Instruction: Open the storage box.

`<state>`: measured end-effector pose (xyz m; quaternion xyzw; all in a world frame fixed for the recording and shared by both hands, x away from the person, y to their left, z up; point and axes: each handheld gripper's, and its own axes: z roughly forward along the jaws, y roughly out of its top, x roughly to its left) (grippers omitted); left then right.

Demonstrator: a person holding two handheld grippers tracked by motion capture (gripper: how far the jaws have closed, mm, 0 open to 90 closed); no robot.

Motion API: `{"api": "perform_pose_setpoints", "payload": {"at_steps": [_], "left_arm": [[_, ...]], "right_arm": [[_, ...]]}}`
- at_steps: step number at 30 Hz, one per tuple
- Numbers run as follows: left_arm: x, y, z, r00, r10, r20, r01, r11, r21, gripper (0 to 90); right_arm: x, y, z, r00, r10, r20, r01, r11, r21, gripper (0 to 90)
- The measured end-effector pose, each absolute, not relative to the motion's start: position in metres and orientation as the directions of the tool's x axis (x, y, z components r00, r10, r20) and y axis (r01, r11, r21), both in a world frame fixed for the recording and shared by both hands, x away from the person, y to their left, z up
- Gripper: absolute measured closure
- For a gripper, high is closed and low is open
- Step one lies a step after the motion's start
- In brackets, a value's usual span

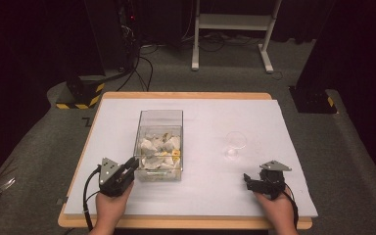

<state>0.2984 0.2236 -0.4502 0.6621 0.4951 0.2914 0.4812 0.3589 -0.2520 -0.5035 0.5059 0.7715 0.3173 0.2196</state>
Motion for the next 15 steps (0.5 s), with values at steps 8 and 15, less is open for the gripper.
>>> {"api": "perform_pose_setpoints", "payload": {"at_steps": [8, 15], "left_arm": [[0.288, 0.222, -0.45, 0.341, 0.937, -0.076, 0.373, -0.061, 0.926, 79.1], [0.279, 0.22, -0.45, 0.33, 0.942, -0.056, 0.36, -0.071, 0.93, 79.1]], "right_arm": [[0.359, -0.252, -0.504, -0.392, 0.92, -0.018, 0.641, 0.287, 0.712, 16.8], [0.359, -0.252, -0.504, -0.392, 0.92, -0.018, 0.641, 0.287, 0.712, 16.8]]}}
